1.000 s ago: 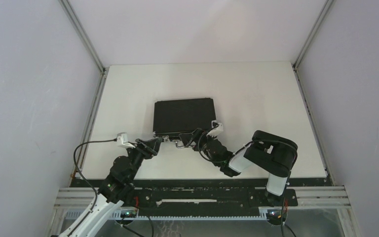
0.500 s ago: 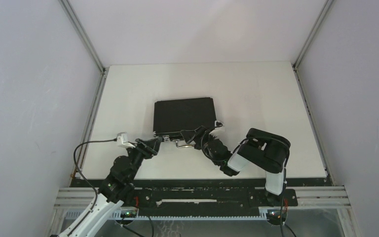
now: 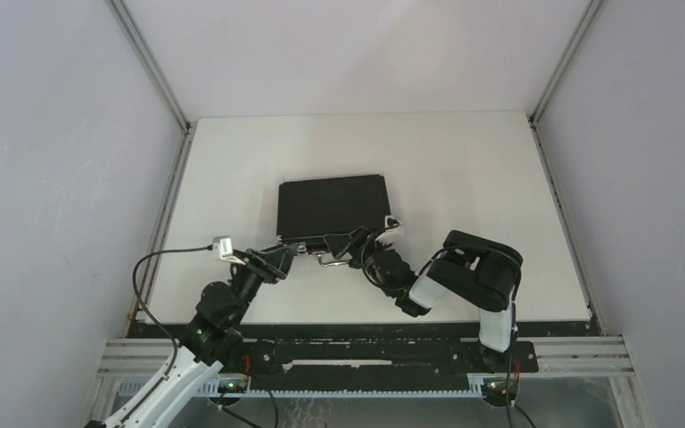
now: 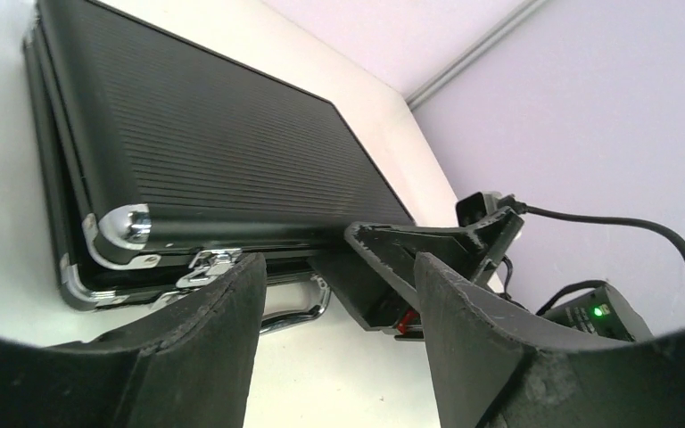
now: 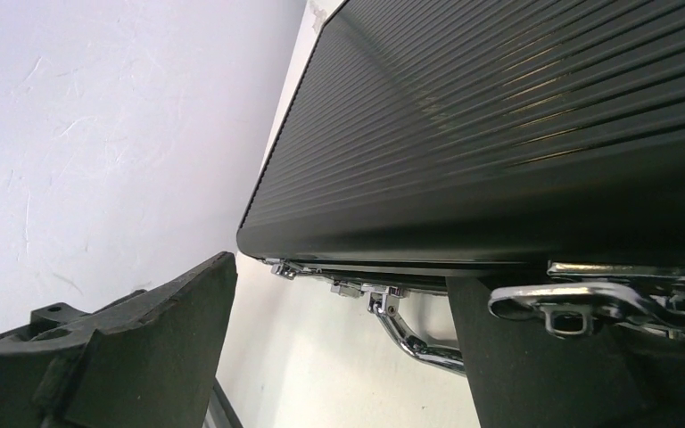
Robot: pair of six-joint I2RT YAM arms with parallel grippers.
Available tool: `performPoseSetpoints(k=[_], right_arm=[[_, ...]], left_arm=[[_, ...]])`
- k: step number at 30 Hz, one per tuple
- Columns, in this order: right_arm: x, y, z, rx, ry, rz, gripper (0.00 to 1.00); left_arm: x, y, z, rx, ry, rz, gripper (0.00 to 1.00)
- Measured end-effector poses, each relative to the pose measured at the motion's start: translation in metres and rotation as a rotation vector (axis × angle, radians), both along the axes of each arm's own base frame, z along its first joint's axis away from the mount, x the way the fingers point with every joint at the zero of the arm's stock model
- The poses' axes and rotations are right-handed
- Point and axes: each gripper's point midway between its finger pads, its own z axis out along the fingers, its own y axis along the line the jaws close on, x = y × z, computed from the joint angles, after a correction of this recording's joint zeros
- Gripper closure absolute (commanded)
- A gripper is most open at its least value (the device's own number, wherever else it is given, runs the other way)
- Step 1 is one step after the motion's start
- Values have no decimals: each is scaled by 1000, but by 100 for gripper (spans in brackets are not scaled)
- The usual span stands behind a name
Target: Pack up texas hold em set
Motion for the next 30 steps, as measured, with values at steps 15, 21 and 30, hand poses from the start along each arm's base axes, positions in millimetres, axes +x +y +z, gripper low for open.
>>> performPoseSetpoints(k=[15,21,30], right_arm=[[2,1,2,-72,-57,4,6],[3,1,14,-69,-85,-3,6],[5,-1,27,-63,-112,-17,6]], left_arm=[[-4,-22,5,-3,-17,-106,32],[-5,-20,-4,11,18,-91,32],[2,-8,-20,24,86,-8,30]])
